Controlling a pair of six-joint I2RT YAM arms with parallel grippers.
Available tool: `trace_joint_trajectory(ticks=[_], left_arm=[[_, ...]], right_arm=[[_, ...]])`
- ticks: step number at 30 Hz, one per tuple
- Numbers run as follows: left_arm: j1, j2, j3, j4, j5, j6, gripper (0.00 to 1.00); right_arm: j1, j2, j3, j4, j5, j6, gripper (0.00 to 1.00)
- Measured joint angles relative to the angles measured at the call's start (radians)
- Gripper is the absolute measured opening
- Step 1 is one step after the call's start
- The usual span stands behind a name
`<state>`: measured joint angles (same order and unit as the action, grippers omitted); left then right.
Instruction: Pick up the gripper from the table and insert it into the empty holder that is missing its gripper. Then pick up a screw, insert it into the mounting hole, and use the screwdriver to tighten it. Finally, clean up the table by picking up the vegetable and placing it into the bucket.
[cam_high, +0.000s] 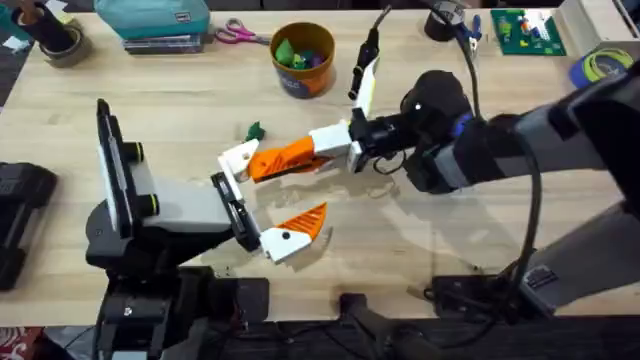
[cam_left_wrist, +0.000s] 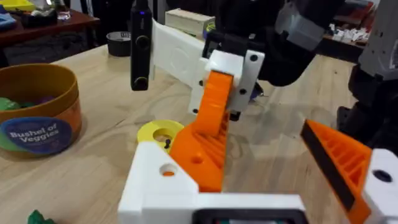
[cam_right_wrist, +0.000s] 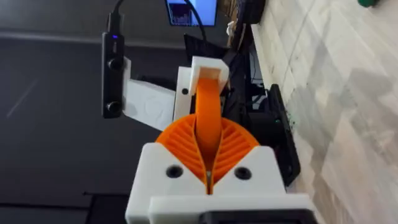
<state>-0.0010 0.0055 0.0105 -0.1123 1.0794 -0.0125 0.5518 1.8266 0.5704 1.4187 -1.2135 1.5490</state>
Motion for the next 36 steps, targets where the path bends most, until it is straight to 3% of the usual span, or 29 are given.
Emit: trace_joint_trajectory(ticks=[36], left_arm=[[0.002,0.000,0.000,0.001,-0.001,-0.003,0.985]], right_arm=[[0.020,0.120,0.214,-0.078,-0.118,0.014,0.008]])
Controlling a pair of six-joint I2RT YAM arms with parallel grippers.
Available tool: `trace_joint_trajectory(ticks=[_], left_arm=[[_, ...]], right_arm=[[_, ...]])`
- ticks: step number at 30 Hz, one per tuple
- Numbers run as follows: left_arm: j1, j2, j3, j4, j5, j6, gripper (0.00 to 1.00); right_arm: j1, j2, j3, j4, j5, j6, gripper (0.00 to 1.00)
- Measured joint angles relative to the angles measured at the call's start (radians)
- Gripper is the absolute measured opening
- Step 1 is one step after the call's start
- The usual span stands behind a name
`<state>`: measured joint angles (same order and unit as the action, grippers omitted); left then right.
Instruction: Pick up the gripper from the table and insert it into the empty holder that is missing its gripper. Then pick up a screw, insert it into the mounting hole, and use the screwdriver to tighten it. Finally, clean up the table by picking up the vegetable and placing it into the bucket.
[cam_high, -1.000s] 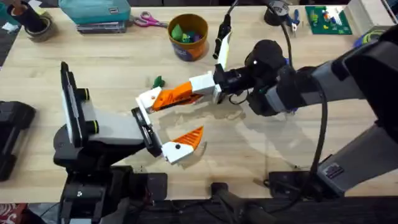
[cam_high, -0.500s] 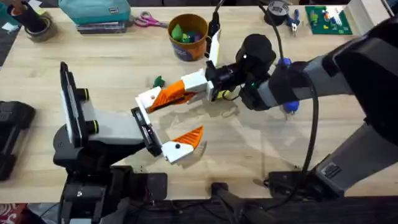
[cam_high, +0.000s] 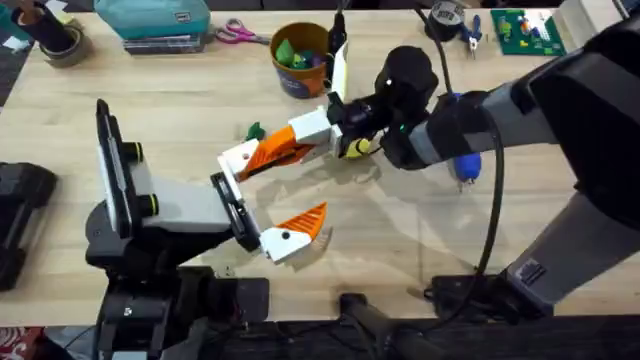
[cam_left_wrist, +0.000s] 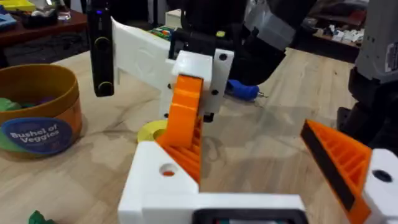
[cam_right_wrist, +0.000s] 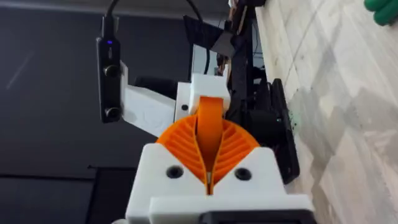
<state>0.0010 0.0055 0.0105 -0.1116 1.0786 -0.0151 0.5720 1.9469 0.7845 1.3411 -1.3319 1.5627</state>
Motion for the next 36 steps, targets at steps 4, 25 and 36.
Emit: trace_joint_trajectory(ticks=[4,25,36], left_arm=[[0.000,0.000,0.000,0.000,-0.001,0.005,0.985],[0.000,0.000,0.000,0.000,-0.001,0.007,0.985],[0.000,0.000,0.000,0.000,0.001,0.007,0.986]], right_arm=[[-0.002,0.007,0.015,-0.003,-0.015,0.000,0.008],[-0.008,0.017,0.028,-0.003,-0.031,0.000,0.008],[-0.018,0.017,0.031,-0.002,-0.027,-0.007,0.993]])
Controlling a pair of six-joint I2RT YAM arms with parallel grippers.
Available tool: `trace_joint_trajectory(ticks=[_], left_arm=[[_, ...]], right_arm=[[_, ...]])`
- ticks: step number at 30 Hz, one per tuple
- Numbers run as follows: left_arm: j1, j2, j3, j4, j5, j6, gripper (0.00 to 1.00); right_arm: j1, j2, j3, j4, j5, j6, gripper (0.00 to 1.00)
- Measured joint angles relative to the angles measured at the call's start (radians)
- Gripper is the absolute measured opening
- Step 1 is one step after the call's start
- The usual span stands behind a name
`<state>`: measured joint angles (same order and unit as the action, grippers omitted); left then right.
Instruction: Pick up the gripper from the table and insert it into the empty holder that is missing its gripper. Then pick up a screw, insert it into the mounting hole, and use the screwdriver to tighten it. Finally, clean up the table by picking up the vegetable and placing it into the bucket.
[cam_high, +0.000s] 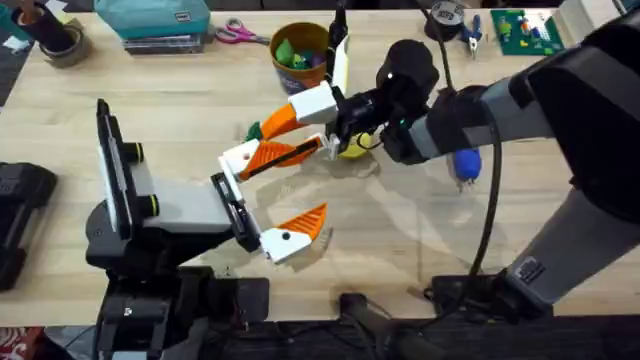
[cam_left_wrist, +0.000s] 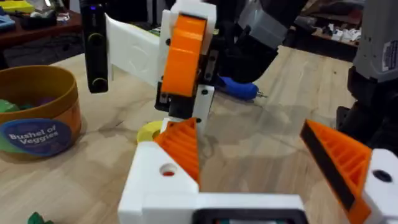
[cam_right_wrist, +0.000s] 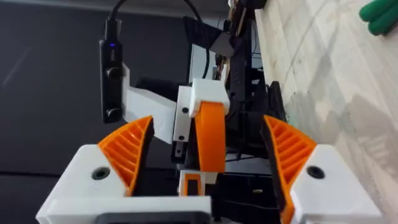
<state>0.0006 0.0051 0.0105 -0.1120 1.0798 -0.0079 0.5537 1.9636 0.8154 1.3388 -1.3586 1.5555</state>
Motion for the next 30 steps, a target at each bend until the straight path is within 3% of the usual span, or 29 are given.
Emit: trace_joint_trajectory(ticks=[23,25,30], left_arm=[[0.000,0.000,0.000,0.000,0.000,0.000,0.985],[0.000,0.000,0.000,0.000,0.000,0.000,0.985],[0.000,0.000,0.000,0.000,0.000,0.000,0.985]], right_arm=[[-0.023,0.000,0.000,0.000,-0.019,0.000,0.983],[-0.027,0.000,0.000,0.000,-0.028,-0.001,0.949],[-0.027,0.000,0.000,0.000,-0.039,-0.004,0.726]])
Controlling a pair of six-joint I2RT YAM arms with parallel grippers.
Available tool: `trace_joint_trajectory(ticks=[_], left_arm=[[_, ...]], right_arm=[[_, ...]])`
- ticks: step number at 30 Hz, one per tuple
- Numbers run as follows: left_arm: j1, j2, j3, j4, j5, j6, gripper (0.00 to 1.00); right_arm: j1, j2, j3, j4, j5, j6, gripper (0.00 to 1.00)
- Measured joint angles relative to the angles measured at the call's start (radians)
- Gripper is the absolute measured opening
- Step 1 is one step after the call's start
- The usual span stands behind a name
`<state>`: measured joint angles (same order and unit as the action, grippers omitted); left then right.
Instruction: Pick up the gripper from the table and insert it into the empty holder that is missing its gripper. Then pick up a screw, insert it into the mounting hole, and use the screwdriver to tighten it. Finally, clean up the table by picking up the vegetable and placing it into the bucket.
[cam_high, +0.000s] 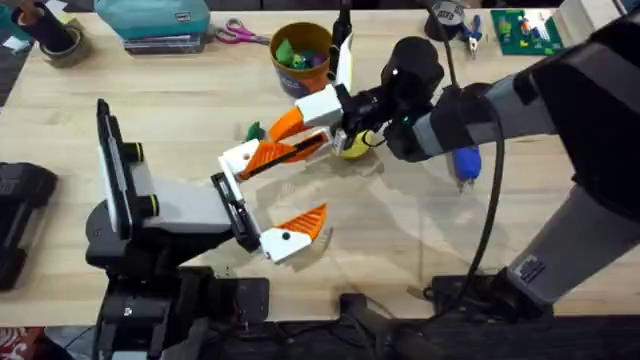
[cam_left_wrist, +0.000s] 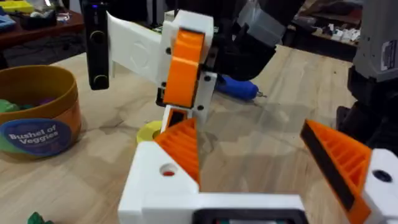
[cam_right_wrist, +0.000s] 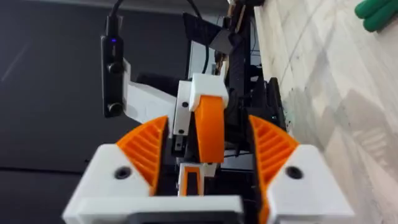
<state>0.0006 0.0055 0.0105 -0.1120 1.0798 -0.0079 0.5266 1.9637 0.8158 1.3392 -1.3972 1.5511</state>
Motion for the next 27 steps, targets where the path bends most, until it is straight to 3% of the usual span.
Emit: trace_joint_trajectory(ticks=[5,10,27], left_arm=[[0.000,0.000,0.000,0.000,0.000,0.000,0.985],[0.000,0.000,0.000,0.000,0.000,0.001,0.985],[0.000,0.000,0.000,0.000,0.000,0.000,0.986]], right_arm=[[0.000,0.000,0.000,0.000,-0.011,-0.003,0.458],[0.000,0.000,0.000,-0.003,-0.022,-0.001,0.040],[0.000,0.000,-0.040,0.063,0.012,-0.003,0.010]])
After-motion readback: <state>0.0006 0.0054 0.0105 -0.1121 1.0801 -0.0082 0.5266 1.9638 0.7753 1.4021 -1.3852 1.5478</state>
